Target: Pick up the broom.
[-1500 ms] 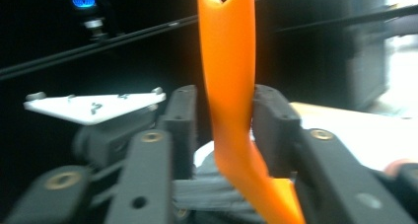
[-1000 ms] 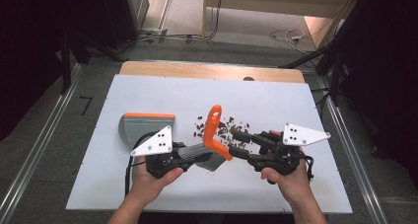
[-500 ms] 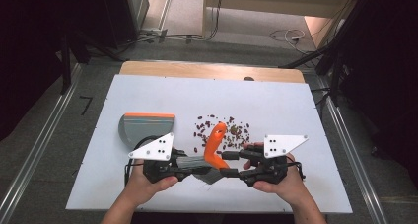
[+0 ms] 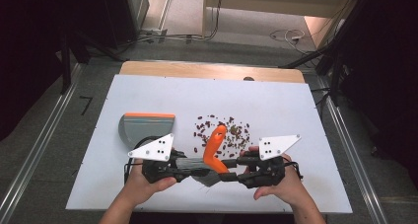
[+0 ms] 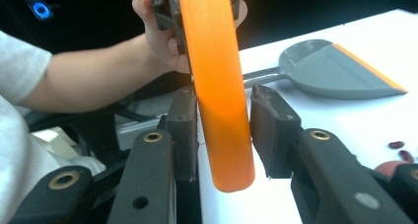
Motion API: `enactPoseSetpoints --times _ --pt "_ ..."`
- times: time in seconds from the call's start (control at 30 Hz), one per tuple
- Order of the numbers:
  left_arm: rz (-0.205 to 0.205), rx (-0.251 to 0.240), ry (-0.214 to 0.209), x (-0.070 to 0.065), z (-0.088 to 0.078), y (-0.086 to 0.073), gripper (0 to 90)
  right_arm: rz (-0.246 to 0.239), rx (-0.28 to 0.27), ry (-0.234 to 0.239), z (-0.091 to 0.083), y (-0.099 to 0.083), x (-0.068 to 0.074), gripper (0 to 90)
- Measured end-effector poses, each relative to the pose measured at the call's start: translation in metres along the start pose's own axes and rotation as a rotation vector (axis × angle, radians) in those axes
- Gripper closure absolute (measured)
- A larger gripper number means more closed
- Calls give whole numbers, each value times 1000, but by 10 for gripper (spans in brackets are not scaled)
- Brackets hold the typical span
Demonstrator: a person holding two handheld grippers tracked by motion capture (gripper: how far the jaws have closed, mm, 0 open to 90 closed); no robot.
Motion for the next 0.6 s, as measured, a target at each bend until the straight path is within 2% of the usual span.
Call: enactPoseSetpoints --times 0.1,0.23,0.4,0.6 --pt "2 -1 -8 -1 1 0 852 -16 8 0 2 -1 2 626" --pt "4 -3 -10 -1 1 0 852 -10 27 3 3 -2 2 616" --pt "-11 -7 -20 0 1 -2 851 3 34 31 4 -2 3 669" --pt "-26 -10 -28 2 1 -3 843 -40 48 10 4 -3 3 686"
Point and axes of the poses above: each handheld gripper's, and its own axes: z roughly forward along the jaws, y roughly out of its top, x roughly to its left, the point moved 9 cm from there along z, roughly forward along the jaws, and after that the axes turned 3 degrees about y, right-handed, at the moved point
